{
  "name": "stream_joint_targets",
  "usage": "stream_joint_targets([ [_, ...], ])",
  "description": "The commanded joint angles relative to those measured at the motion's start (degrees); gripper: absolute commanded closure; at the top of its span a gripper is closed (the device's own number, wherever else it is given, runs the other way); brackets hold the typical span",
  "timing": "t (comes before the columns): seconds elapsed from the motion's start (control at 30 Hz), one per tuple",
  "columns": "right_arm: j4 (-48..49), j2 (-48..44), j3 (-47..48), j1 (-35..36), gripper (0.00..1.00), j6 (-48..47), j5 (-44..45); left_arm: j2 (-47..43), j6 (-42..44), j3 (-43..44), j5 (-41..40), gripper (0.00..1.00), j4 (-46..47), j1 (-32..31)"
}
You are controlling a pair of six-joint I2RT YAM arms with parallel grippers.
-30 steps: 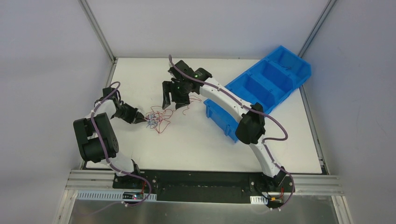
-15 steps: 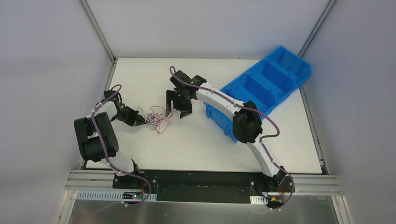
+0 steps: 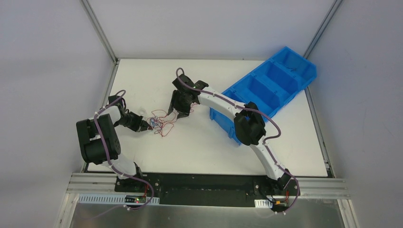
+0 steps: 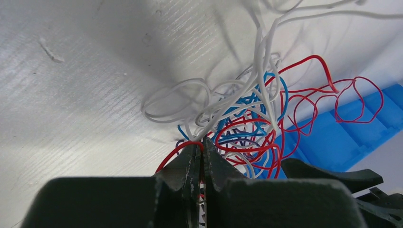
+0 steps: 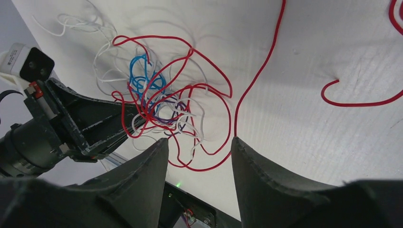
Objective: Untangle the cables
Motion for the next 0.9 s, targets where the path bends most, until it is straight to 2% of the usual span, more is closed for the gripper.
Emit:
stream_joint_targets([
  [0.0,-0.4,-0.2,-1.1,-0.2,0.47,3.2,3.2,-0.4,-0.8,-0.1,0.9,1.0,0.2,-0.5],
  [0.13,-2.6,-1.3,-3.1,-0.2,0.48,4.7,5.6,0.1,-0.9,0.4,1.1,1.0,0.3,-0.5],
  [0.33,-0.5,1.9,-1.6,-0.1,0.54,6.8,2.2,0.4,-0.6,0.4,1.3,1.0,0.3,-0.5],
  [0.47,0.8,3.7,0.0,-0.2,0.71,7.3,1.9,0.5,-0.4,0.0,1.4,1.0,0.3,-0.5],
  [0.63,1.3,3.2,-0.2,-0.5,1.0,7.2,1.4,0.5,-0.4,0.1,1.4,1.0,0.3,-0.5],
  [0.7,2.0,1.4,-1.1,-0.6,1.0,7.2,1.4,0.7,-0.3,0.3,1.4,1.0,0.3,-0.5],
  [0.8,2.5,-1.7,-1.6,-1.0,1.0,6.5,1.3,1.1,0.1,0.8,1.6,0.92,0.3,-0.4],
  [0.87,3.1,-4.5,-2.1,-1.1,1.0,5.0,1.8,1.2,0.8,1.7,2.3,0.76,0.2,-0.4],
])
